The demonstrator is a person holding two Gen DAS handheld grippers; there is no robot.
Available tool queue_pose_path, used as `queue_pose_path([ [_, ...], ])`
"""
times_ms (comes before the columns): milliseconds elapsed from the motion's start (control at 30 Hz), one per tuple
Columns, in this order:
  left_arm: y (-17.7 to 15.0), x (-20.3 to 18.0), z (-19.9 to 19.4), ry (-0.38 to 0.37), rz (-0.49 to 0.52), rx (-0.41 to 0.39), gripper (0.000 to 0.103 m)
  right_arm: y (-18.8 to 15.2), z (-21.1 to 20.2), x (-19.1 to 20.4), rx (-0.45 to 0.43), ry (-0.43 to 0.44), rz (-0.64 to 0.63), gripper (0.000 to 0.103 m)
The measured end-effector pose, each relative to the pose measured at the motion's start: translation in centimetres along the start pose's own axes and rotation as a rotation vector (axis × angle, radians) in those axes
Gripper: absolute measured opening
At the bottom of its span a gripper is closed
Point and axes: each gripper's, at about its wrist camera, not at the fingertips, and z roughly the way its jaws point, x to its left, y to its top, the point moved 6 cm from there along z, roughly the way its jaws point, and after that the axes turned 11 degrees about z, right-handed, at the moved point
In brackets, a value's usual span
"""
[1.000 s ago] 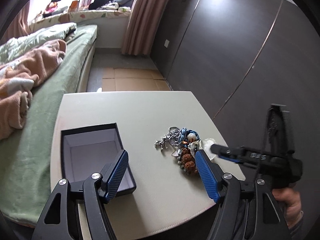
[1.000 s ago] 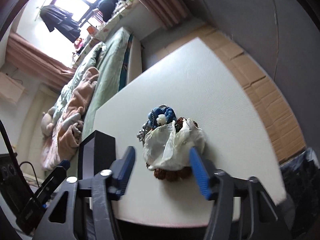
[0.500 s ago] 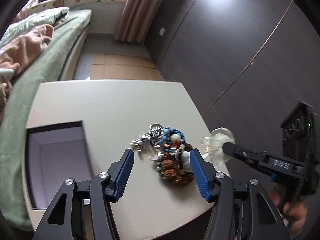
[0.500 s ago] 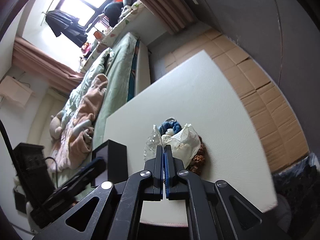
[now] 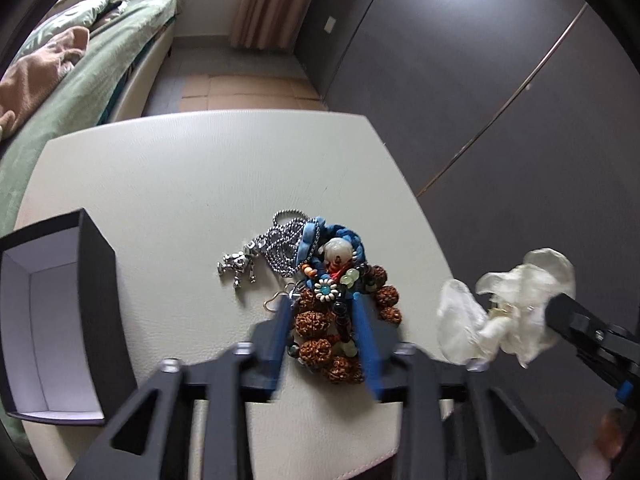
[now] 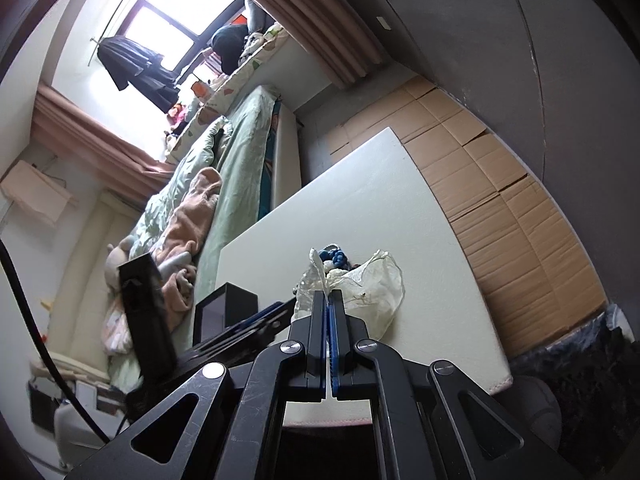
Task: Organize jewelry
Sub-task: 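Grasp the dark bead bracelet with the left tool while the right tool drops the pouch into the box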
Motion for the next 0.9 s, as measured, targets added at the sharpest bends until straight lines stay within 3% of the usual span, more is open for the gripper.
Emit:
queue_pose_path([
  [367,0.2,-0.1,1.3,-0.018,-0.016,0.061,0.018,0.0,0.4,-0.6,-0.003,-0.007,0.022,0.003],
  [400,0.4,0.0,1.4,-0.014,-0.013,0.058,0.009,-0.1,0.4,-0.7,-0.003,-0.007,0.025,0.003],
  [667,0.7,0.4,-0.7,-0.05,-0.028,0.02,0.008,-0.1,0.1,-0.9,-0.014,-0.015,0.034,0.003],
  [900,1.8,-0.3,-4.5,-0.123,-0.02,-0.048,0.008,-0.6,0.3,0.7,-0.004,-0.007,0.003,0.003],
])
